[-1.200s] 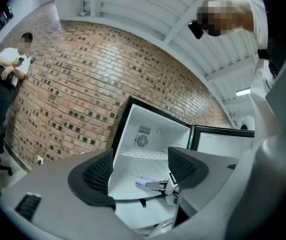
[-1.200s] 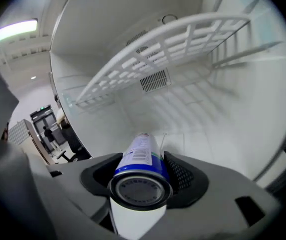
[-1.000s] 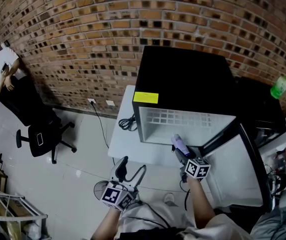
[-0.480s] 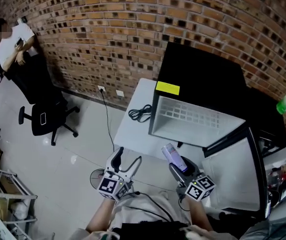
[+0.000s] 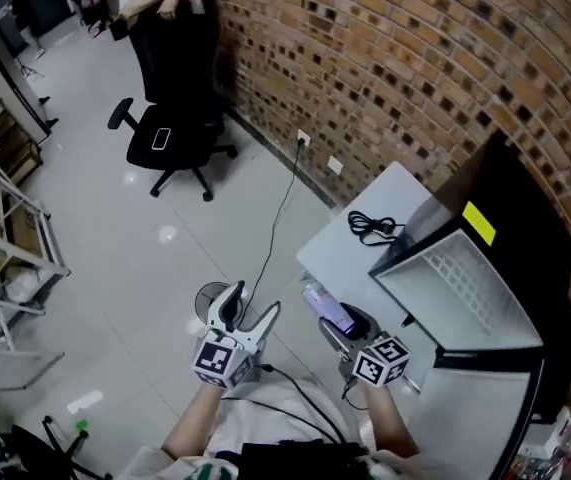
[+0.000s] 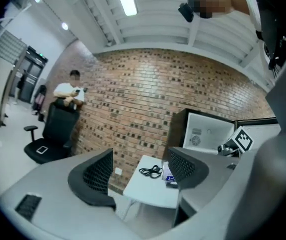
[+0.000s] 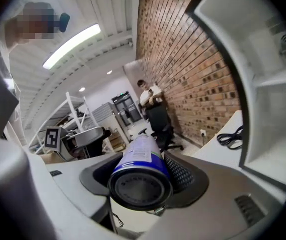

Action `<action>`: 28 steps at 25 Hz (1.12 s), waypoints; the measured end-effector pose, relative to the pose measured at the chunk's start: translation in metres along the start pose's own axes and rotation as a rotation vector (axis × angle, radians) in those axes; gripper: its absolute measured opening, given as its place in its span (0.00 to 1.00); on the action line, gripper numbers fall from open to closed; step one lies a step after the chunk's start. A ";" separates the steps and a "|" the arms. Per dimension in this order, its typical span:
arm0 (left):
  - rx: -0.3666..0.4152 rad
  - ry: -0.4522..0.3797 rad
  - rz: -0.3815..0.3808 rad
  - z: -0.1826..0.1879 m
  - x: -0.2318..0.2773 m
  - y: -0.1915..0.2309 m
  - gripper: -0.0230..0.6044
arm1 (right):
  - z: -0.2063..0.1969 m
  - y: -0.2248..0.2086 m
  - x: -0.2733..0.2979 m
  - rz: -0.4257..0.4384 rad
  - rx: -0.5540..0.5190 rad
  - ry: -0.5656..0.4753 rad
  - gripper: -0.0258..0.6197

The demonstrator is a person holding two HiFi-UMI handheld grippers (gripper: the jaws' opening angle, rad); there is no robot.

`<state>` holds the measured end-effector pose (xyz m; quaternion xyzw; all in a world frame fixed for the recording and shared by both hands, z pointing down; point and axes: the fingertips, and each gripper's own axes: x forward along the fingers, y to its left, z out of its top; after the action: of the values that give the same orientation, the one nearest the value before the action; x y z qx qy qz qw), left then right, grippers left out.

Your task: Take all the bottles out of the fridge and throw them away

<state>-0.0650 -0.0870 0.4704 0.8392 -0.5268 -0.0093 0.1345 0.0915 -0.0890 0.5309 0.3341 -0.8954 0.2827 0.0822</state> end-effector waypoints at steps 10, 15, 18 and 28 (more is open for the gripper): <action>-0.195 0.263 0.427 -0.219 -0.103 0.168 0.57 | -0.274 0.007 0.256 0.256 0.012 0.629 0.47; -0.306 0.333 0.552 -0.341 -0.117 0.244 0.57 | -0.446 -0.038 0.383 0.149 0.074 0.811 0.47; -0.339 0.360 0.576 -0.385 -0.130 0.276 0.57 | -0.537 -0.060 0.428 0.102 -0.047 0.944 0.47; -0.358 0.412 0.663 -0.447 -0.173 0.289 0.57 | -0.652 -0.074 0.462 0.162 -0.449 1.151 0.48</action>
<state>-0.3260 0.0446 0.9479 0.5724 -0.7200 0.1110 0.3764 -0.2405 -0.0235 1.2580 0.0335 -0.7675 0.2279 0.5982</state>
